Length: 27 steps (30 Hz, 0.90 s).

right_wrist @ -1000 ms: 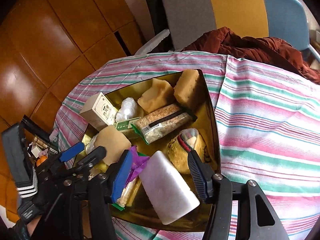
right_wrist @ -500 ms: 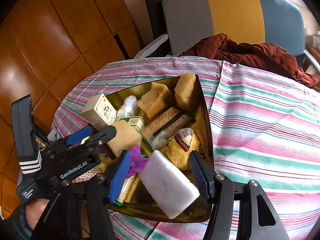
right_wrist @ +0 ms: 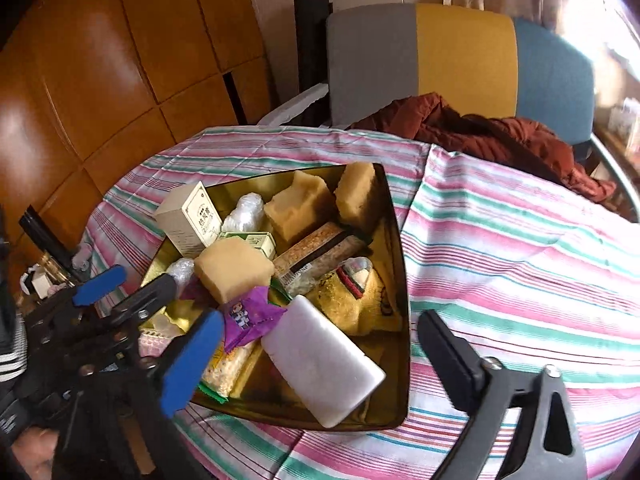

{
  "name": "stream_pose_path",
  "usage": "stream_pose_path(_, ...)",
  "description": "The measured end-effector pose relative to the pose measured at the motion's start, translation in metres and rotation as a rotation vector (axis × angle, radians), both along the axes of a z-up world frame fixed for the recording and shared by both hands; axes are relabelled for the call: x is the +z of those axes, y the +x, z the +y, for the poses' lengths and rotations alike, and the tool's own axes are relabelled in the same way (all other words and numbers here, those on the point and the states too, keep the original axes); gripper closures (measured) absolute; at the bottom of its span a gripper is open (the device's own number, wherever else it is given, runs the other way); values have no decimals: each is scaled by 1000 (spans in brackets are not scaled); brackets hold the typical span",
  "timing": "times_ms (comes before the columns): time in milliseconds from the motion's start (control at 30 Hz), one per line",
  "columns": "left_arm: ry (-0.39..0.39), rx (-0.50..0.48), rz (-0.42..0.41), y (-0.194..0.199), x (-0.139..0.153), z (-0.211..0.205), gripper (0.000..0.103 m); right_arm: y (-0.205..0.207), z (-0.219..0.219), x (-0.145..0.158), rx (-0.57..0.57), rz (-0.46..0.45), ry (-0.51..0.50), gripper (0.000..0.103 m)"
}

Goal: Organize objects

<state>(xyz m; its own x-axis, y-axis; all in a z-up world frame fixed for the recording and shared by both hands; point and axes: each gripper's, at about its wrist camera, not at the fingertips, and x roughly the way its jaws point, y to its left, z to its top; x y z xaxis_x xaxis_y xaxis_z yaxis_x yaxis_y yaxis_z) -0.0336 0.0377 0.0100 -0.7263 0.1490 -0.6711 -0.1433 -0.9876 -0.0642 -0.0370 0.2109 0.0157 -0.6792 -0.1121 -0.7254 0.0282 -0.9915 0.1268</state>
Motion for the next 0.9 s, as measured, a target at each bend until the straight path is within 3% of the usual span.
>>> stream_pose_path(200,-38,53,48,24,11,-5,24,18,-4,3,-39,42,69,0)
stream_pose_path(600,-50,130,45,41,12,-14,24,46,-18,0,-53,104,111,0)
stream_pose_path(667,-43,128,35,42,9,-16,26,47,-20,0,-45,106,112,0)
stream_pose_path(733,-37,124,32,43,6,-17,34,48,-23,0,-38,110,109,0)
stream_pose_path(900,-32,106,30,44,4,-15,37,50,-24,0,-45,122,108,0)
